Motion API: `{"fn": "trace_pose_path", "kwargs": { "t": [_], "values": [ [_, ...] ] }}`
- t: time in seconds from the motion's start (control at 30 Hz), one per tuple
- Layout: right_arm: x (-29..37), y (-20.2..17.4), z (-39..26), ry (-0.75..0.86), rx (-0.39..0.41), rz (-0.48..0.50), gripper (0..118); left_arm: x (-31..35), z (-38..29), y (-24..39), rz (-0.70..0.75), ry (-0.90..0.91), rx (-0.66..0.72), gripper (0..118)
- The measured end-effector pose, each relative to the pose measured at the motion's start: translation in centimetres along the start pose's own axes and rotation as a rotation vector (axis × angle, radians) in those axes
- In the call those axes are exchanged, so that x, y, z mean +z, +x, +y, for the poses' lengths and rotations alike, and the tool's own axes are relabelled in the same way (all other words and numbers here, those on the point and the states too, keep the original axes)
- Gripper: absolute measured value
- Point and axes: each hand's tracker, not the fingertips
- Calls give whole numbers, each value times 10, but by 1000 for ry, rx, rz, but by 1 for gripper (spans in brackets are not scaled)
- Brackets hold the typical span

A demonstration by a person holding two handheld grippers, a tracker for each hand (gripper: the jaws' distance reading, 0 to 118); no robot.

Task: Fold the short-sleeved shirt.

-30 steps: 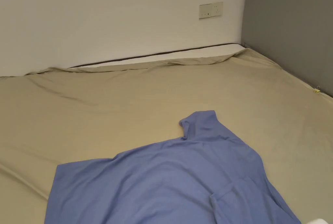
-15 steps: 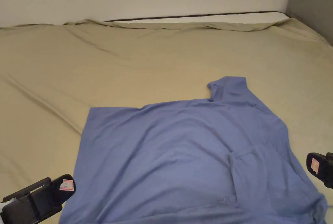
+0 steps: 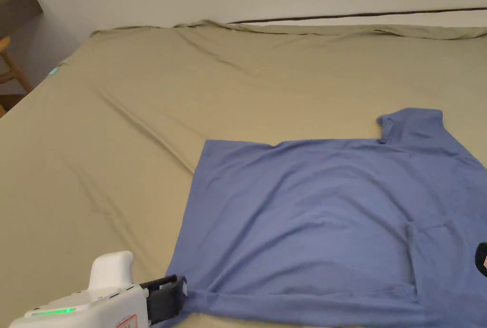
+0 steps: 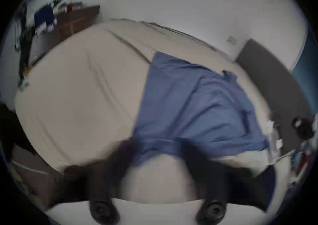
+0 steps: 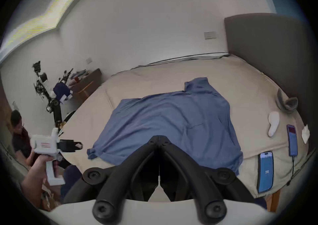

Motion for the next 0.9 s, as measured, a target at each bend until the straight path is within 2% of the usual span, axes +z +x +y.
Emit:
{"fn": "trace_pose_path", "kwargs": {
  "t": [0.03,0.07,0.13,0.3,0.33,0.37,0.4,0.43,0.47,0.5,0.53,0.6,0.63,0.67,0.77,0.87,0.9],
  "values": [
    [-3,1,1,-4,-2,3,2,-16,2,-2,37,-66,-43,117],
    [-5,1,2,-8,-5,5,2,-29,0,0,67,-31,-63,118],
    [-9,3,3,-26,-17,2,2,-62,-5,1,102,-98,-66,118],
    [-15,18,-3,-75,-51,-30,2,-87,-10,10,54,-234,-66,118],
    [-16,21,-4,-86,-48,-45,2,-92,-13,13,47,-250,-64,113],
    [-18,26,-4,-102,-45,-65,2,-92,-15,14,-5,-235,-56,97],
    [-20,31,-4,-120,-49,-86,2,-85,-15,17,44,-202,-67,92],
    [-21,41,-7,-146,-62,-109,2,-77,-11,17,12,-157,-75,68],
    [-23,48,-6,-170,-75,-133,2,-73,-8,17,-83,-140,-37,22],
    [-24,56,-5,-189,-94,-156,2,-69,-7,17,-209,-158,62,7],
    [-24,64,-4,-201,-116,-174,2,-62,-6,18,-202,-144,102,7],
    [-23,84,-3,-196,-168,-209,2,-53,1,20,-214,-122,40,7],
    [-22,91,-2,-190,-190,-222,2,-46,7,14,-170,-89,-4,7],
    [-20,97,0,-184,-194,-220,2,-42,10,10,-203,-84,38,7],
    [-19,115,0,-188,-182,-213,2,-27,18,4,-341,-75,182,7],
    [-24,128,-8,-193,-131,-200,4,-16,25,3,-351,-56,195,7],
    [-28,133,-12,-200,-123,-193,17,-15,26,5,-351,-49,195,7]
  ]
}}
